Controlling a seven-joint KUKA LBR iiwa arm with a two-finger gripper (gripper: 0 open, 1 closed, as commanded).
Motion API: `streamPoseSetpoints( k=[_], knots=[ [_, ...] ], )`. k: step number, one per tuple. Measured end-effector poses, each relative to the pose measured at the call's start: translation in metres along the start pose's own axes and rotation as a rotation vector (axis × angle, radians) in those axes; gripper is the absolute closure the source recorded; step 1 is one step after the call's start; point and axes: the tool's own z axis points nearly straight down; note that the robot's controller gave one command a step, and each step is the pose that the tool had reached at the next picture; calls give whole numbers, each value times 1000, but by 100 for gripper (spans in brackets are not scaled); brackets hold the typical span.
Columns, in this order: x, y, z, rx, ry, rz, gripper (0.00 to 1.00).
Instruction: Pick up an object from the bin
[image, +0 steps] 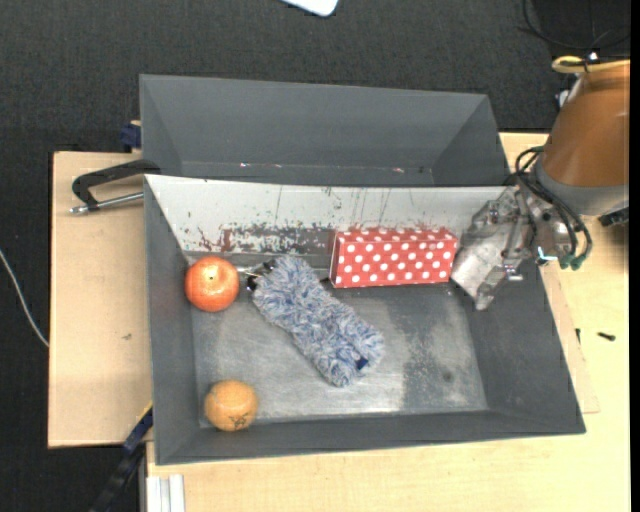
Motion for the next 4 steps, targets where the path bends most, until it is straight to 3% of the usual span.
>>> streamPoseSetpoints(
  k=[1, 2, 3, 4],
  knots=[
    [-1, 11, 16, 6, -20, 15, 0],
    [8, 61, 110, 0, -10, 53, 0],
    [8, 61, 111, 1, -11, 62, 0],
    [21, 133, 102, 0, -9, -106, 0]
  ],
)
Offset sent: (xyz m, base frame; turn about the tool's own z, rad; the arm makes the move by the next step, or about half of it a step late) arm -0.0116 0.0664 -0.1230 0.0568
